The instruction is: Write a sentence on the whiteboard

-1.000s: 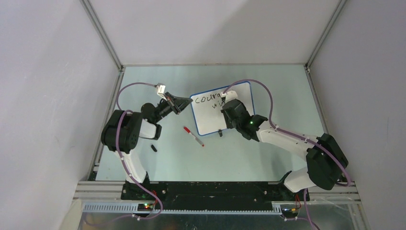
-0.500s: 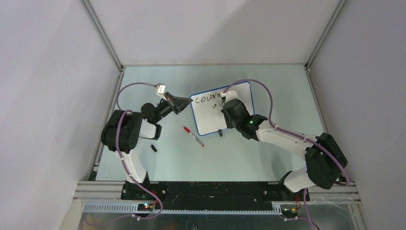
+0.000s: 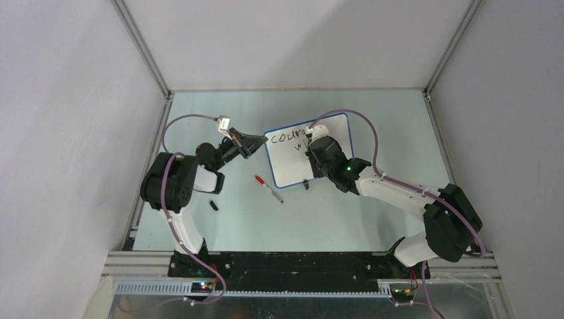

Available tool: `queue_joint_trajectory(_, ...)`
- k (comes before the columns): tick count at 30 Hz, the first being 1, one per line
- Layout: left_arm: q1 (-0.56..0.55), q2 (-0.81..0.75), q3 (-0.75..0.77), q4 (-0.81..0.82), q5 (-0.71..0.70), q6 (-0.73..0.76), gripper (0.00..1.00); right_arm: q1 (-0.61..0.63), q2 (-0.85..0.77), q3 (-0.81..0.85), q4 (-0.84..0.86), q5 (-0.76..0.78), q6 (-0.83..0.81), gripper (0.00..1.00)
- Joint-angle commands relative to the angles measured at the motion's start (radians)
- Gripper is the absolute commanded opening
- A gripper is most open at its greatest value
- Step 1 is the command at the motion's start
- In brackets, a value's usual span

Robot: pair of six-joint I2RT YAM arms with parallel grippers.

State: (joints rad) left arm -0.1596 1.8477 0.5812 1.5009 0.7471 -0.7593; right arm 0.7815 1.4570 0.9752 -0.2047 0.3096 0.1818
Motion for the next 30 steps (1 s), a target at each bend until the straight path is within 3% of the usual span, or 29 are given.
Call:
queue_joint_trajectory(1, -0.005, -0.015, -0.003, 0.030, 0.031, 0.058, 0.00, 0.002, 0.007, 0.039, 0.009, -0.015, -0.012, 0.00)
queue_joint_trajectory(30, -0.005, -0.015, -0.004, 0.030, 0.031, 0.057, 0.00, -0.016, 0.006, 0.040, -0.011, 0.034, -0.010, 0.00)
